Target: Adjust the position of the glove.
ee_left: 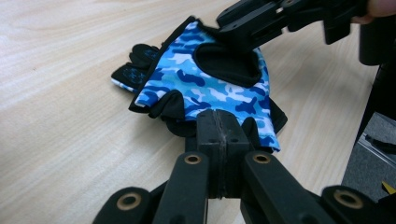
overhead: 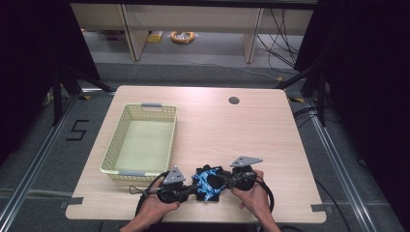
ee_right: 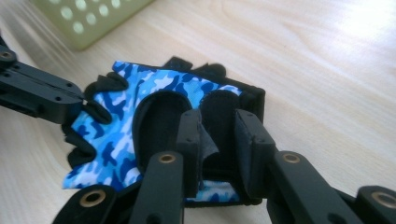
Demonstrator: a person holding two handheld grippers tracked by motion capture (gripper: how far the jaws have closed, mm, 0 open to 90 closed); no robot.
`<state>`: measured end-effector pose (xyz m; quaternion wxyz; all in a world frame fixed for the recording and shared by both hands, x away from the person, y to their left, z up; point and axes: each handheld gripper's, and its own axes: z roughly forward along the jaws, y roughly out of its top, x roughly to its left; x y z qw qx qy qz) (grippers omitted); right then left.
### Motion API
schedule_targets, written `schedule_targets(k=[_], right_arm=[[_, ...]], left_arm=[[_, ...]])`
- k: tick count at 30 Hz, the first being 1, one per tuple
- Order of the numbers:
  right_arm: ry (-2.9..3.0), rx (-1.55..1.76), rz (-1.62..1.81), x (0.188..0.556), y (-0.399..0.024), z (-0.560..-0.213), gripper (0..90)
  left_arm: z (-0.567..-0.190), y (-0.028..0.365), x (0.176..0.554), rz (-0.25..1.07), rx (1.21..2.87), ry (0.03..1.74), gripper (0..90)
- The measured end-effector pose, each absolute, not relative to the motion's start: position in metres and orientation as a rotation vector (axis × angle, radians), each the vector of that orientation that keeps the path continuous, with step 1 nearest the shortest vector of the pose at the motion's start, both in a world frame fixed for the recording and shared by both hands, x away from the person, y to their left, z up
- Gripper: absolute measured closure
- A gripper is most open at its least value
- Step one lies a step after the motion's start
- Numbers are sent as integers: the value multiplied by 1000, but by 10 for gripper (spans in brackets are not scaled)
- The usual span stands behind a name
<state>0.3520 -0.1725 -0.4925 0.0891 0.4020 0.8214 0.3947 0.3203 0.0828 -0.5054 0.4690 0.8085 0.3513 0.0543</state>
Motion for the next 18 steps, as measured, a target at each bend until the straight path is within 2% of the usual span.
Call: schedule_targets(k=[10, 12, 13, 18], right_arm=[[2345, 1260, 1222, 321, -175, -483, 697], [2346, 1270, 1227, 318, -175, -484, 718], [2356, 1276, 1250, 314, -176, -486, 757], [2385, 1269, 1244, 311, -174, -486, 800]], left_arm=[[-497, 82, 332, 190, 1963, 851, 894], [-495, 83, 334, 182, 1977, 845, 895], [-491, 84, 335, 185, 1955, 853, 895], [-476, 85, 336, 202, 1930, 833, 895]])
